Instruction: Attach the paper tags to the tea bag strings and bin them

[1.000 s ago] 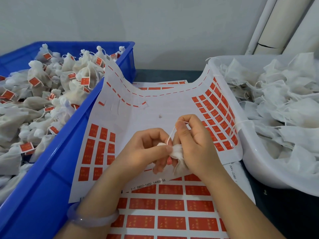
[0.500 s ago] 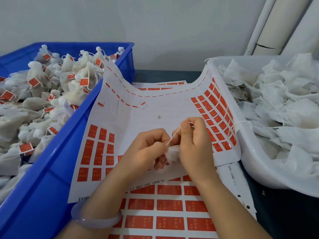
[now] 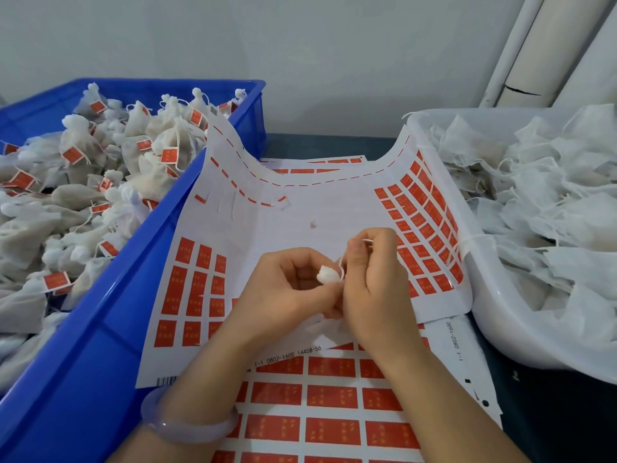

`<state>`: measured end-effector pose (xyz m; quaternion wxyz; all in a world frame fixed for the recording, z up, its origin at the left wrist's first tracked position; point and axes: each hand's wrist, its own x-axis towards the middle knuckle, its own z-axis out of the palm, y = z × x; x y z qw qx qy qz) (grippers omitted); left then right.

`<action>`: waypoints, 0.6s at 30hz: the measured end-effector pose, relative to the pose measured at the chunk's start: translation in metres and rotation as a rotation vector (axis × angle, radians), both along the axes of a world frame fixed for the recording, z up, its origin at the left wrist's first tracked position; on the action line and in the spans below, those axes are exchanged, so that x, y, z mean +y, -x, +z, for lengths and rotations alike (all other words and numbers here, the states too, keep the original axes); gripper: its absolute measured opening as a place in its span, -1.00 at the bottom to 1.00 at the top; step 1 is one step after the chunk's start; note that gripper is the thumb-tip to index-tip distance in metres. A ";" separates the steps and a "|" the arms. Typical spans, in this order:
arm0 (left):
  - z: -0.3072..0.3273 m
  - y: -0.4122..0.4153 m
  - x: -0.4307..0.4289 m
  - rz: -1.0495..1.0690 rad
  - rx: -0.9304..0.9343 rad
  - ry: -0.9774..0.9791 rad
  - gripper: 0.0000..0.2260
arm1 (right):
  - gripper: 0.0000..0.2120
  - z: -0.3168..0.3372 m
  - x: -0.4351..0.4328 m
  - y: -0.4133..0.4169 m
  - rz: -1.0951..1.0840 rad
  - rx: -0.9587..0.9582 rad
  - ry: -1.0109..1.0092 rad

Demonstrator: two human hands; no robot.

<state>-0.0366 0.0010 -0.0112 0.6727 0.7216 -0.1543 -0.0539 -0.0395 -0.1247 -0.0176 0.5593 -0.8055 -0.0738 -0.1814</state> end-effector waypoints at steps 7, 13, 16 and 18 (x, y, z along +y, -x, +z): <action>-0.006 0.003 0.000 0.046 -0.194 -0.428 -0.92 | -0.89 -0.004 -0.006 -0.004 0.011 0.041 0.330; -0.005 0.001 0.004 0.069 -0.356 -0.483 -0.94 | -0.94 -0.003 -0.006 -0.005 0.177 0.162 0.245; -0.004 -0.001 0.005 0.077 -0.350 -0.461 -0.94 | -0.94 -0.002 -0.005 -0.005 0.231 0.199 0.205; -0.003 -0.002 0.007 0.074 -0.280 -0.416 -0.94 | -0.94 -0.001 -0.005 -0.006 0.211 0.187 0.182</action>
